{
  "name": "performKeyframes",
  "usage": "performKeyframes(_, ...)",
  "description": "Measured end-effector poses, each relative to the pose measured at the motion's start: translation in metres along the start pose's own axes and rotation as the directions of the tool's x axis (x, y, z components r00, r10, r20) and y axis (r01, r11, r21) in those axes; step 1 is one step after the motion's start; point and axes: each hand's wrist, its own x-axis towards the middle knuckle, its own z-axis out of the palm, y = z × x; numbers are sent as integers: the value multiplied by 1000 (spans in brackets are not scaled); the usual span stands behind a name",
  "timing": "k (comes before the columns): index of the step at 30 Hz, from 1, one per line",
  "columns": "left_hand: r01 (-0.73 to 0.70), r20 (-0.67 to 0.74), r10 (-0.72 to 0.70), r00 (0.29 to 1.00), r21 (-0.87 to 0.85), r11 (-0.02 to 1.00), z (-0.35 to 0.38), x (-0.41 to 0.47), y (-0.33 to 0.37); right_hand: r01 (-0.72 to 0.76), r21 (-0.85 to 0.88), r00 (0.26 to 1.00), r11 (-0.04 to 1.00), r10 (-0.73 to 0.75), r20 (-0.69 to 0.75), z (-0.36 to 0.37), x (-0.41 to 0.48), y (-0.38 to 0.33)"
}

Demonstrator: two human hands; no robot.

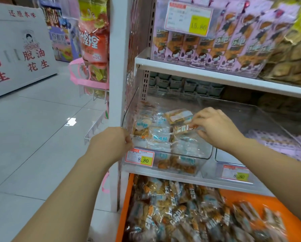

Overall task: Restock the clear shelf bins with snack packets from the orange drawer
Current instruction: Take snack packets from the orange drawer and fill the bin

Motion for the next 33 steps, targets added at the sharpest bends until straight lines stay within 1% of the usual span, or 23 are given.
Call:
performKeyframes(4, -27, -46, 27, 999, -9, 1000, -2, 0, 3, 17, 46, 980, 999, -7, -197, -11, -7, 3)
performKeyframes(8, -66, -103, 71, 992, 58, 996, -4, -7, 9, 79, 137, 928, 987, -23, -372, -38, -25, -9)
performKeyframes(10, -64, -100, 72, 992, 82, 995, -4, -11, 11, 138, 185, 888, 973, -40, -457, -43, -31, -23)
performKeyframes(12, -51, -108, 61, 992, 95, 994, -7, -17, 13, 235, 269, 841, 934, -56, -538, -40, -36, -40)
performKeyframes(13, -45, -121, 54, 991, 83, 996, -10, -19, 14, 283, 311, 820, 907, -60, -570, -36, -38, -48)
performKeyframes(14, -40, -120, 42, 992, 25, 999, -12, -23, 15, 318, 348, 804, 882, -56, -592, -30, -40, -57)
performKeyframes(15, -32, -88, 22, 996, -107, 994, -15, -26, 15, 342, 386, 792, 857, -41, -610, -24, -41, -65)
performKeyframes(16, -12, -15, 8, 1000, -320, 947, -18, -28, 17, 355, 425, 782, 833, -15, -623, -19, -42, -73)
performKeyframes(17, 37, 94, 19, 995, -555, 831, -21, -31, 20, 366, 464, 772, 807, 15, -635, -15, -42, -79)
performKeyframes(18, 101, 194, 64, 979, -732, 674, -23, -34, 24, 375, 498, 763, 782, 45, -645, -12, -41, -85)
performKeyframes(19, 161, 253, 110, 961, -837, 522, -22, -37, 28, 380, 525, 756, 762, 70, -651, -10, -40, -91)
performKeyframes(20, 208, 274, 129, 953, -901, 382, -20, -38, 32, 385, 545, 756, 745, 84, -649, -10, -39, -95)
performKeyframes(21, 230, 266, 117, 957, -939, 255, -18, -36, 34, 394, 560, 764, 729, 79, -640, -9, -37, -98)
performKeyframes(22, 226, 241, 83, 967, -961, 159, -17, -33, 34, 406, 569, 780, 715, 52, -623, -6, -36, -99)
performKeyframes(23, 202, 207, 44, 977, -974, 98, -17, -29, 32, 413, 569, 799, 711, 17, -601, -3, -35, -98)
performKeyframes(24, 167, 168, 7, 986, -983, 82, -17, -26, 30, 403, 560, 815, 723, -7, -579, 1, -32, -94)
performKeyframes(25, 131, 129, -25, 991, -985, 115, -16, -23, 26, 362, 547, 833, 755, 2, -553, 5, -27, -86)
performKeyframes(27, 67, 54, -61, 997, -970, 233, -15, -17, 20, 157, 550, 891, 821, 122, -438, 12, -8, -64)
performKeyframes(28, 46, 29, -66, 997, -960, 275, -15, -17, 19, 19, 542, 926, 840, 189, -326, 13, 4, -52)
performKeyframes(29, 34, 14, -69, 998, -955, 296, -15, -17, 20, -116, 503, 956, 857, 234, -178, 15, 17, -41)
performKeyframes(30, 32, 10, -73, 997, -952, 304, -15, -17, 20, -214, 432, 967, 876, 253, -35, 16, 28, -32)
performKeyframes(31, 39, 15, -79, 997, -952, 305, -14, -17, 21, -257, 339, 966, 905, 249, 67, 20, 39, -25)
performKeyframes(33, 51, 27, -82, 996, -948, 313, -14, -16, 22, -245, 144, 961, 959, 220, 170, 30, 53, -17)
